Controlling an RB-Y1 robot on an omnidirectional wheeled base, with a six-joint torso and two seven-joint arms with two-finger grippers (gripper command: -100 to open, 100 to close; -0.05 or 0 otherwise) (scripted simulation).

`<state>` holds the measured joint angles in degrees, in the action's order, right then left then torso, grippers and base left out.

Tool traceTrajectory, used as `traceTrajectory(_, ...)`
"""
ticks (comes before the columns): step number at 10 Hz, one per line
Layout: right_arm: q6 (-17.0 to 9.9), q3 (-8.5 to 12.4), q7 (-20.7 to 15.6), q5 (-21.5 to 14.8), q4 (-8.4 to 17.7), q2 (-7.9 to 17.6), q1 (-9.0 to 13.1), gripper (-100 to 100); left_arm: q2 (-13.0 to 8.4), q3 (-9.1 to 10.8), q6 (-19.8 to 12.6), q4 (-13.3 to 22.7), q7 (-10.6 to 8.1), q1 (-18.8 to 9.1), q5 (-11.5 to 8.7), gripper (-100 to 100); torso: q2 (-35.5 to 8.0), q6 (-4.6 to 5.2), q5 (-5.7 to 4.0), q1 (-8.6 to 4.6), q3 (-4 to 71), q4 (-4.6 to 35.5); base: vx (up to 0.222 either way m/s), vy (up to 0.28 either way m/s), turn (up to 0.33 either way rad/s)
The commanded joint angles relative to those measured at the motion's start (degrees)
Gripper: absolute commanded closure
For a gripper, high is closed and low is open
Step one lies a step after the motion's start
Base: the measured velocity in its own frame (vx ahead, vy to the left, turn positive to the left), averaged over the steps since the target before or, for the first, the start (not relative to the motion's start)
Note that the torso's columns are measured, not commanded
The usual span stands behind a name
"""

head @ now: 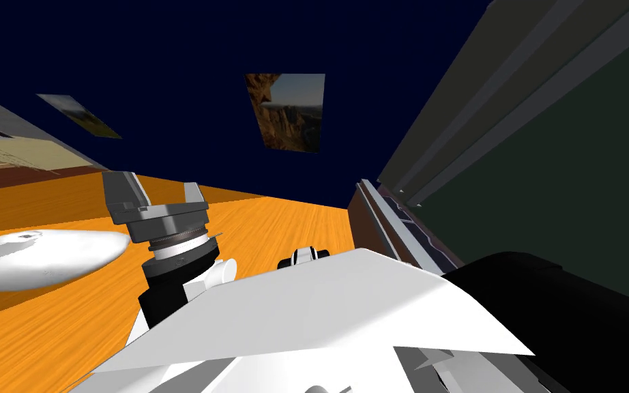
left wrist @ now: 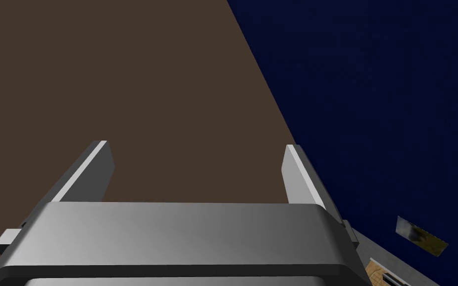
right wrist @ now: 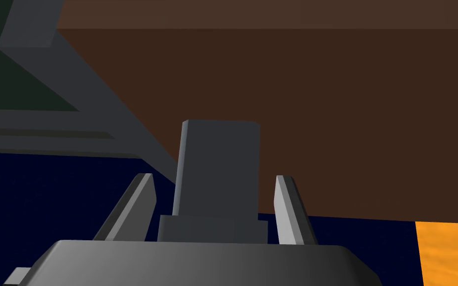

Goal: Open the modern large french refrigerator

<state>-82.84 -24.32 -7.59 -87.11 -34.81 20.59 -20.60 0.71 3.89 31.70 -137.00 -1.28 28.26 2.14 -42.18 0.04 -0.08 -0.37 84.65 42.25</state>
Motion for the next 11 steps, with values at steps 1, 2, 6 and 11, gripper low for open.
traceTrajectory(1, 0.39, 0.7, -1.03, 0.72, -0.74, 0.08, 0.05, 100, 0.01, -0.01, 0.0, 0.0, 0.0, 0.0, 0.0, 0, 0.05, -0.09, -0.1, 0.35, -0.07, 0.0, 0.043, 0.211, 0.063)
traceTrajectory(2, 0.62, 1.11, -1.65, 1.16, -1.19, 0.12, 0.08, 100, 0.01, -0.01, 0.0, 0.0, 0.0, 0.0, 0.0, 0, 0.08, -0.09, -0.12, 0.44, -0.08, -0.02, 0.062, 0.201, 0.077)
traceTrajectory(6, 2.99, 2.09, -1.06, 2.65, -2.17, 3.13, -1.04, -100, 0.0, 0.0, 0.0, 0.0, 0.0, 0.0, 0.0, 0, -0.18, -0.07, 0.05, 0.03, -0.1, 0.05, 0.029, 0.116, 0.035)
traceTrajectory(11, 7.9, 3.81, 0.34, 5.3, -3.87, 9.46, -2.97, -100, 0.0, 0.0, 0.0, 0.0, 0.0, 0.0, 0.0, 0, -0.08, -0.05, 0.2, 0.44, -0.02, 0.04, -0.002, 0.133, 0.035)
